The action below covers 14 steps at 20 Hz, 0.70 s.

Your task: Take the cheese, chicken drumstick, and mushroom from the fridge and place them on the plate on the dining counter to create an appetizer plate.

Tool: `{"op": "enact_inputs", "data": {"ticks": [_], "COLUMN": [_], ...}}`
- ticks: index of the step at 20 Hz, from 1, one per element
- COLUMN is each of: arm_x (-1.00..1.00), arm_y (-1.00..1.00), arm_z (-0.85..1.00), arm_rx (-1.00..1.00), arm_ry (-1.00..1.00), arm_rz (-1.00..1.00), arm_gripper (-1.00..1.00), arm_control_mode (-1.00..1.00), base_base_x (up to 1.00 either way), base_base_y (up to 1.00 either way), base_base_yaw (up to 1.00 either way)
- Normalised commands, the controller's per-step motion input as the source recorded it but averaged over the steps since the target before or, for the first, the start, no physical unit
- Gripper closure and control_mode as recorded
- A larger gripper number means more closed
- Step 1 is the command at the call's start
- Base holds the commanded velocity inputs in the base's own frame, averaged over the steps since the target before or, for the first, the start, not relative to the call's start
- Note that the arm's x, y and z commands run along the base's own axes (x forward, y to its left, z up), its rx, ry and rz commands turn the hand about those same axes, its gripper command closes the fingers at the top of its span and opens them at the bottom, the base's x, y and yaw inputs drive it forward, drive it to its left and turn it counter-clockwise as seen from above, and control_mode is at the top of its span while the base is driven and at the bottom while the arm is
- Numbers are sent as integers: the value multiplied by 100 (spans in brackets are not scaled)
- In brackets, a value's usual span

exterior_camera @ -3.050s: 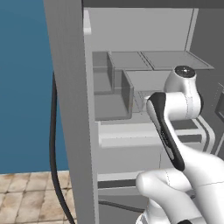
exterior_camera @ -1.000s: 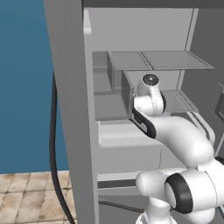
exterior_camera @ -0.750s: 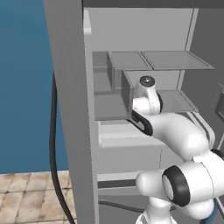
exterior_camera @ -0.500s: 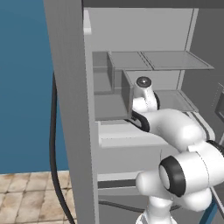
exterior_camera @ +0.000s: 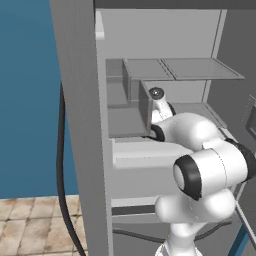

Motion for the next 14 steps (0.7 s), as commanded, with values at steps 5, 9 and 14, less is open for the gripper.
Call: {"op": "enact_inputs", "data": {"ticks": [5, 9, 14], "arm_x": [37, 39, 36], "arm_y": [0, 0, 0], "arm_z": [-21, -14, -4], "arm_rx": [0, 0, 0], "arm_ry": [0, 0, 0], "arm_rz": [-6, -5, -5], "arm_gripper": [-100, -100, -100], "arm_control_mode": [-100, -100, -100], "base_base_x": [0, 0, 0], "base_base_y": [0, 0, 0], "base_base_yaw": [0, 0, 0]}}
